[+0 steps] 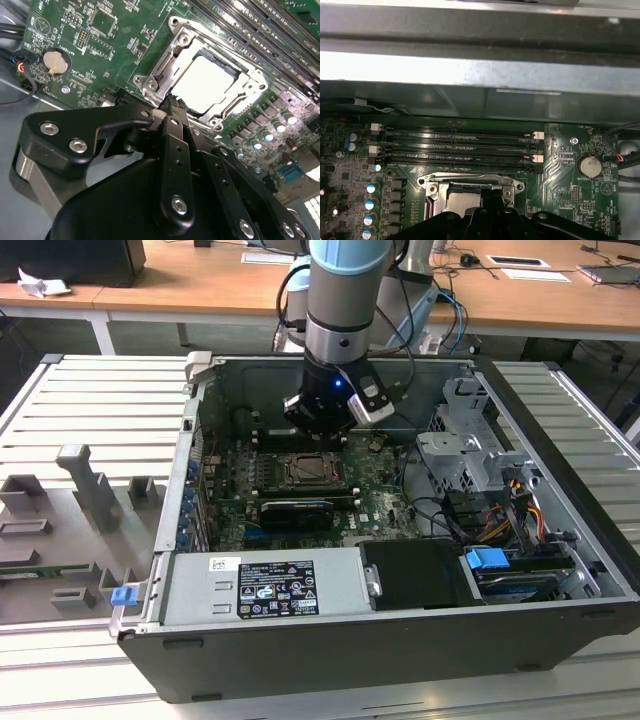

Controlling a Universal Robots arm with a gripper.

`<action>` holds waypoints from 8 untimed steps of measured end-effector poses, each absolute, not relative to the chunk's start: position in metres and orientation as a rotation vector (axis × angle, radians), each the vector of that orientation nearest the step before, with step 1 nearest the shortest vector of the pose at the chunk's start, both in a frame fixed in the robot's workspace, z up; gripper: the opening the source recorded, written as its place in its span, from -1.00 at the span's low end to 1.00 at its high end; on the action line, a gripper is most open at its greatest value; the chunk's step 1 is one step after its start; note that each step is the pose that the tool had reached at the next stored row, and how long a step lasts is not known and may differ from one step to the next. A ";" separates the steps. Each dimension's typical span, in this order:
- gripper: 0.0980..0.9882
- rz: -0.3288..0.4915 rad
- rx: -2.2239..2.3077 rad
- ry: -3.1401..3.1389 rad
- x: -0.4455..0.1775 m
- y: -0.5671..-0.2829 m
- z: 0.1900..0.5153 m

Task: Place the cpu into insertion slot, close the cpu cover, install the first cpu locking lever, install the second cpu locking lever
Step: 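Install the second cpu locking lever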

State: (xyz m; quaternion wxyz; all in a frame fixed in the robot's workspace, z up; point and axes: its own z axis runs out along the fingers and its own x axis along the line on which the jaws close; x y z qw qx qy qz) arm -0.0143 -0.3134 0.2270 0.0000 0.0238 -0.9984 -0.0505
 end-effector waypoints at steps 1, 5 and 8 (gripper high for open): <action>-0.98 -0.159 0.074 -3.137 -0.014 -0.315 0.227; -0.98 -0.159 0.075 -3.137 -0.014 -0.323 0.227; -0.98 -0.158 0.074 -3.137 -0.014 -0.323 0.231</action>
